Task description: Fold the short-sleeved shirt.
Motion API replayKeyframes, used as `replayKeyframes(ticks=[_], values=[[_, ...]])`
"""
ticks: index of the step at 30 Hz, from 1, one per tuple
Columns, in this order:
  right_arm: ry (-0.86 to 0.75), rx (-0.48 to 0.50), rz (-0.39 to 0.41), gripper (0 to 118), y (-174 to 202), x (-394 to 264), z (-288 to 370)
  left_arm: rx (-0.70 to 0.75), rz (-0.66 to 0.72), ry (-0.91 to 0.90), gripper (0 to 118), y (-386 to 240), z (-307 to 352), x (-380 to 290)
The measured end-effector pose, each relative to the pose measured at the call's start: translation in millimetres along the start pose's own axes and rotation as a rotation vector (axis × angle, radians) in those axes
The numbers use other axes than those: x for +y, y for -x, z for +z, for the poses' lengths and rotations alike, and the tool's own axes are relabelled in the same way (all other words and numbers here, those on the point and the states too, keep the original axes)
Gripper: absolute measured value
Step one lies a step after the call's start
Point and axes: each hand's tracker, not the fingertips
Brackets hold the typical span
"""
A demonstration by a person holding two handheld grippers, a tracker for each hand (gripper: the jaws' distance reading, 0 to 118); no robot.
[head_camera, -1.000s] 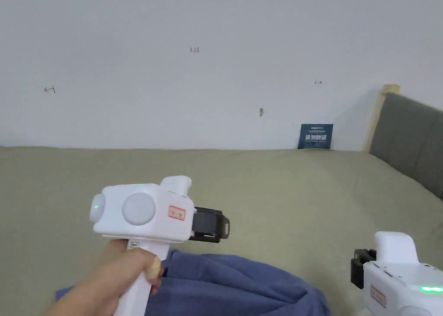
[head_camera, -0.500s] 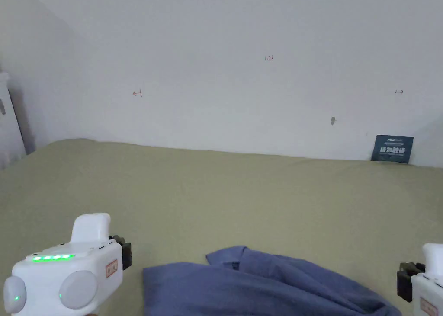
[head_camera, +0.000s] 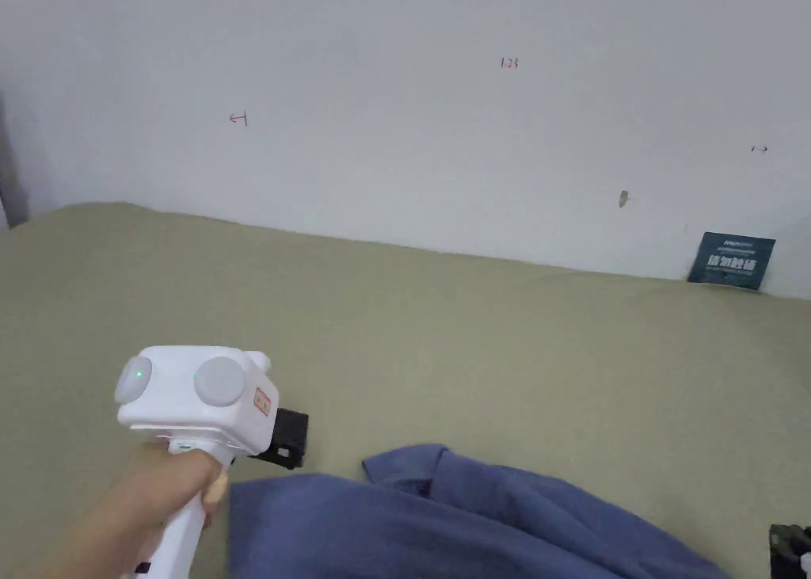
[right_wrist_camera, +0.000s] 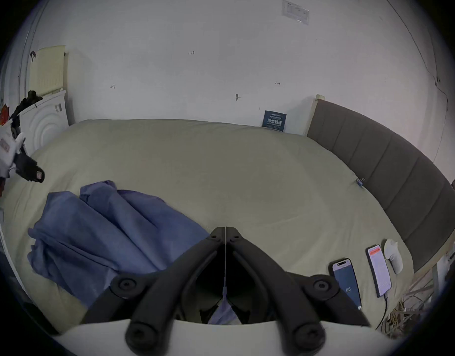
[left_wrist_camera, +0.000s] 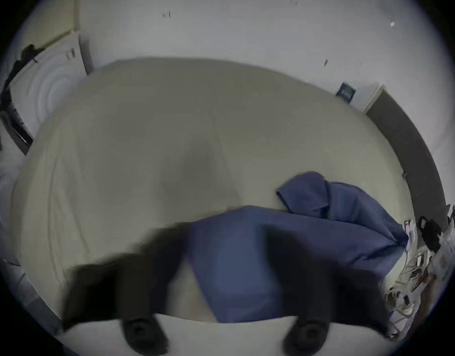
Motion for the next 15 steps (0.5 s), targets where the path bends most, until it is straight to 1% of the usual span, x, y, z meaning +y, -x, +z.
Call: replayKeyframes(ticks=[1,2,4,6,7,9,11,12,13,14,15], values=[[0.005,-0.005,0.001,1,-0.8,-0.2,-2.8,-0.010,0.016,0.046,118,-5.9,-6.2,-1.1],[0.009,-0.010,-0.001,1,-2.6,-1.1,-6.1,-0.015,0.039,0.075,114,-12.6,-9.4,-4.3],[0.020,-0.010,-0.010,1,-6.7,-2.6,-10.0,-0.040,0.065,0.104,101,-13.8,-24.4,-5.4],[0.030,-0.016,-0.015,1,-10.9,-4.5,-11.3,-0.032,0.035,0.146,100,-17.6,-35.3,-13.5],[0.039,-0.013,-0.017,1,-13.9,-5.6,-11.1,-0.009,0.004,0.175,97,-20.4,-42.9,-19.0],[0.056,-0.004,-0.021,1,-19.0,-6.4,-9.9,0.061,-0.049,0.211,97,-26.3,-54.3,-29.0],[0.059,0.000,-0.017,1,-24.4,-7.0,-7.5,0.075,-0.113,0.146,96,-34.2,-48.4,-33.4],[0.054,-0.003,-0.011,1,-26.7,-7.1,-5.7,0.086,-0.106,0.138,95,-38.6,-42.7,-35.8],[0.051,-0.003,-0.009,1,-29.4,-6.6,-4.3,0.081,-0.101,0.133,87,-38.2,-40.2,-34.4],[0.049,0.000,-0.011,1,-31.8,-6.1,-3.8,0.073,-0.108,0.121,72,-36.0,-38.2,-32.1],[0.050,0.005,-0.016,1,-34.5,-5.9,-3.5,0.039,-0.120,0.094,45,-36.7,-33.5,-32.5]])
